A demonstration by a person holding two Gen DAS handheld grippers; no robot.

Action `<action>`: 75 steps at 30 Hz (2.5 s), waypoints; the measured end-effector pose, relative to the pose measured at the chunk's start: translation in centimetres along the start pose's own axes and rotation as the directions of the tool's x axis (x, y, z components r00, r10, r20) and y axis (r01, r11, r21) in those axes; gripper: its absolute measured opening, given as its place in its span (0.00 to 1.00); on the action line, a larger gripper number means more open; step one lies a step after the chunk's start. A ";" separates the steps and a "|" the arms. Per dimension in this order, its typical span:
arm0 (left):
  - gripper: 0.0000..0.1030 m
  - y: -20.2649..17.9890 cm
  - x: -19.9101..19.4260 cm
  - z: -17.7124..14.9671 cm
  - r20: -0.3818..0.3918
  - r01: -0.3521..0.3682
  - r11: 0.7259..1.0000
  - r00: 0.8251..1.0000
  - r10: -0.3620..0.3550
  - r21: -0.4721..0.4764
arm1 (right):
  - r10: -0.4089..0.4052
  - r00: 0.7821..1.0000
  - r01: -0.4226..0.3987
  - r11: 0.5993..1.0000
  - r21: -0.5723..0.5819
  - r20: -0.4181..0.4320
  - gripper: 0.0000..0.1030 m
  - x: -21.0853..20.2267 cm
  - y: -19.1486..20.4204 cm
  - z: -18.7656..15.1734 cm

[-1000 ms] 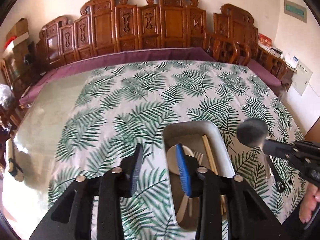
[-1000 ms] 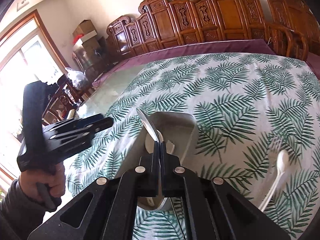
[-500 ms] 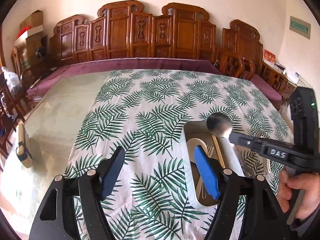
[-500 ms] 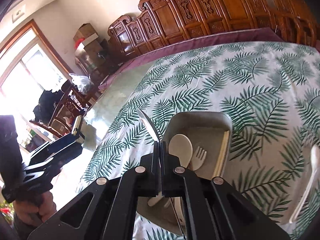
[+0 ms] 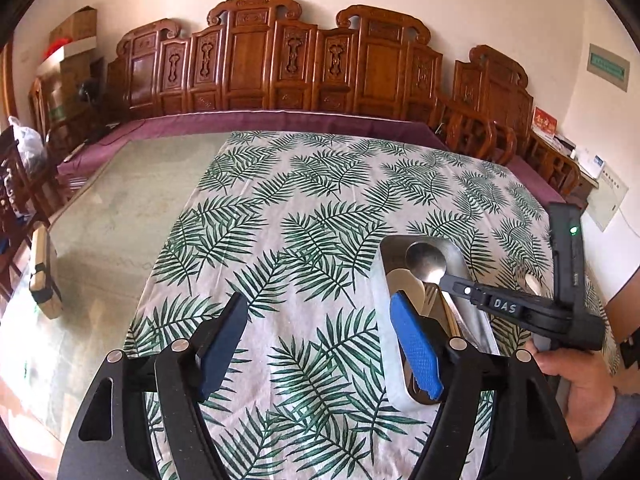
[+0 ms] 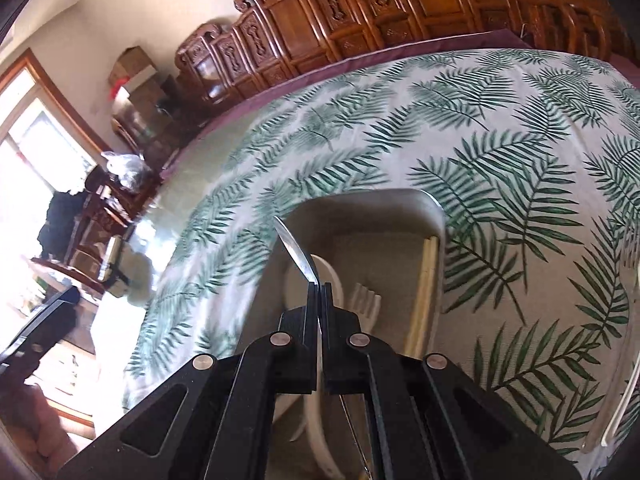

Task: Organize utensils
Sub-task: 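Lower the metal spoon into the grey tray and open the right tool, then grasp the small white plastic spoon with the right tool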

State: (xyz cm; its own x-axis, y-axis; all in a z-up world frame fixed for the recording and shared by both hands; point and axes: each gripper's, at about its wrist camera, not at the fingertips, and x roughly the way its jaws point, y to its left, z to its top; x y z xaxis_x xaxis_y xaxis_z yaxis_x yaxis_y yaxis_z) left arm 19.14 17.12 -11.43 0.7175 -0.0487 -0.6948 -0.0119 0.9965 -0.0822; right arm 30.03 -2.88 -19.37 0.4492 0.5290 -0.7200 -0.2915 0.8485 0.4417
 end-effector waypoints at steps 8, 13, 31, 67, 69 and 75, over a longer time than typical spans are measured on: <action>0.68 -1.3 0.1 -0.4 -0.005 0.000 1.000 1.000 0.000 0.027 | -0.021 1.000 0.021 1.000 -0.014 -0.008 0.06 0.3 -1.2 -0.2; 0.69 -2.7 -0.2 -0.9 0.004 -0.022 0.996 1.000 0.022 0.083 | -0.005 1.000 0.005 0.998 -0.068 0.003 0.06 -0.8 -0.7 -0.3; 0.78 -12.5 1.0 -2.9 -0.047 0.092 0.974 0.995 -0.084 0.208 | -0.263 0.957 0.281 0.943 -0.179 0.118 0.49 -13.4 -13.3 -3.6; 0.89 -24.4 8.3 -3.5 -0.187 0.195 0.957 0.970 -0.155 0.217 | -0.435 0.894 0.409 0.890 -0.203 -0.105 0.08 -11.8 -22.7 -4.7; 0.89 -25.5 9.3 -3.2 -0.208 0.202 0.952 0.966 -0.155 0.228 | -0.441 0.891 0.413 0.887 -0.208 -0.107 0.08 -12.2 -23.1 -5.0; 0.89 -28.4 12.3 -2.8 -0.261 0.223 0.939 0.953 -0.153 0.263 | -0.419 0.902 0.395 0.899 -0.191 -0.106 0.08 -13.3 -24.3 -5.6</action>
State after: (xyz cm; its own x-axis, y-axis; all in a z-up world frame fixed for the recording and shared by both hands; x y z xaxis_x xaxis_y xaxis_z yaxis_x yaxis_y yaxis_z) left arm 26.37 -11.97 -19.65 0.5040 -0.2165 -0.8361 0.3317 0.9424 -0.0441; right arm 26.44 -30.60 -23.52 0.4375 0.1203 -0.8911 -0.2460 0.9692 0.0100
